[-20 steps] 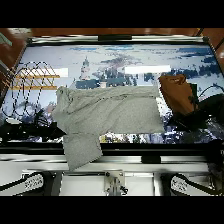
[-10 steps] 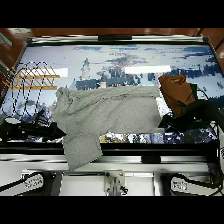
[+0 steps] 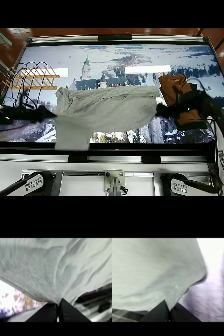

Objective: Fold the shirts.

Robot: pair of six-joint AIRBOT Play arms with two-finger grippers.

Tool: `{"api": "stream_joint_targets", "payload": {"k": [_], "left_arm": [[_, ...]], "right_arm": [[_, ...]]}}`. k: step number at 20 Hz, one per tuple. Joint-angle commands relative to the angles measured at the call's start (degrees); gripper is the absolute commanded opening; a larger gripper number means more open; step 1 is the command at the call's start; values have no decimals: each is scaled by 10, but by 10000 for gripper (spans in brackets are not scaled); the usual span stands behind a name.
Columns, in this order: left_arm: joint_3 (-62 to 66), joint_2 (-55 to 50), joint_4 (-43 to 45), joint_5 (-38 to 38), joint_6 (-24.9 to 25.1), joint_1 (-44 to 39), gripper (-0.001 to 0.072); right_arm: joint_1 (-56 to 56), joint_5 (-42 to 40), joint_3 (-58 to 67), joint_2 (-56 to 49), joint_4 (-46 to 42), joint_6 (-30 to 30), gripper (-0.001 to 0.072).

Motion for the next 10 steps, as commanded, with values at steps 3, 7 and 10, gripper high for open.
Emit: {"api": "stream_joint_targets", "payload": {"k": [3,7,10], "left_arm": [[376,137,-61,78,13,-1,33],[627,208,-45,217,-6,-1,33],[678,253,-37,229,-84,-1,33]], "right_arm": [[6,107,271,162,52,-38,69],[6,191,465,271,4,-38,69],[6,176,500,346,-31,-37,69]]}}
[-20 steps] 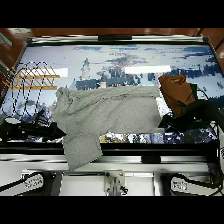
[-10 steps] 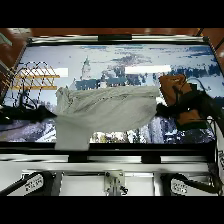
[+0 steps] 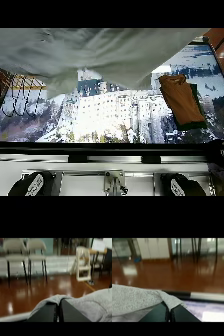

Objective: Fold the shirts.

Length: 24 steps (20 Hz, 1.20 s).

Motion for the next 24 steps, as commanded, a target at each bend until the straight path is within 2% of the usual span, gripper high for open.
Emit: {"api": "stream_joint_targets", "payload": {"k": [1,6,10,12,15,16,18,20,22,24], "left_arm": [[87,61,23,38,-56,0,33],[82,85,149,-69,-101,0,33],[45,85,151,-102,-101,0,33],[9,80,151,-143,-101,0,33],[-88,62,156,-201,-99,0,33],[-129,53,160,-206,-98,0,33],[-223,23,159,-204,-98,0,33],[-298,-27,157,-203,-89,0,33],[-341,-100,154,-178,-52,-10,33],[-344,-190,130,-118,-7,-35,33]], "right_arm": [[0,-1,65,92,-50,0,69],[0,-89,65,130,-183,47,70],[0,-191,65,101,-191,68,69],[0,-261,65,68,-204,76,69],[0,-373,44,-8,-214,83,69],[0,-385,22,-31,-212,85,69],[0,-366,-40,-79,-213,91,70],[1,-305,-101,-139,-210,96,69],[1,-237,-126,-210,-191,101,70],[2,-148,-126,-289,-162,101,69]]}}
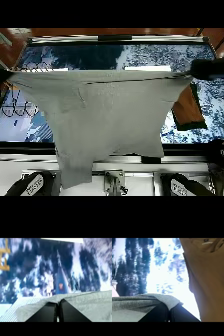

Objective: Fold the shirts.

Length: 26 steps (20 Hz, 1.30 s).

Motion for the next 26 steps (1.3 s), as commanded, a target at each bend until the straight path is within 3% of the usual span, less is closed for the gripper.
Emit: {"api": "stream_joint_targets", "payload": {"k": [1,3,7,10,20,24,26], "left_arm": [[-35,-143,-40,87,90,-34,33],[2,-231,-56,146,149,-57,33],[85,-358,-85,264,149,-87,33],[104,-415,-102,321,149,-105,33],[106,-475,-102,329,148,-119,34],[143,-468,-70,137,142,-111,32],[148,-468,-37,68,83,-108,32]], "right_arm": [[3,162,-26,-128,41,5,69],[14,274,-26,-179,70,5,69],[48,485,-26,-248,66,3,69],[63,549,-26,-290,46,-3,70],[64,487,-26,-333,46,-3,69],[60,410,-26,-311,38,-3,70],[59,350,-26,-301,37,-3,70]]}}
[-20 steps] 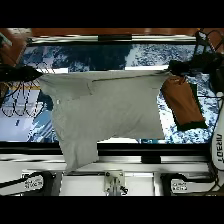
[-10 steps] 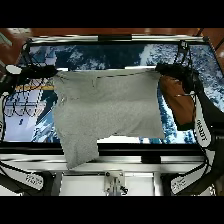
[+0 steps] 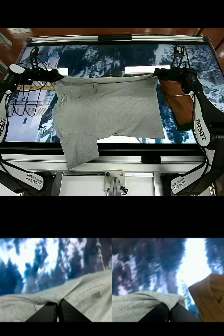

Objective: Fold the shirts.

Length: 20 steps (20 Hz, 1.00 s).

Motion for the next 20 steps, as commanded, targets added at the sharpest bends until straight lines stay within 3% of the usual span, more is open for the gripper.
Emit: {"api": "stream_joint_targets", "payload": {"k": [1,6,20], "left_arm": [[12,-1,64,-149,-75,5,32],[9,-3,186,-217,-142,7,32],[9,-42,187,-259,-177,-16,33]], "right_arm": [[-2,-116,0,13,-5,0,70],[-2,-236,0,11,-60,0,69],[-1,-365,-1,-3,-55,0,69]]}}
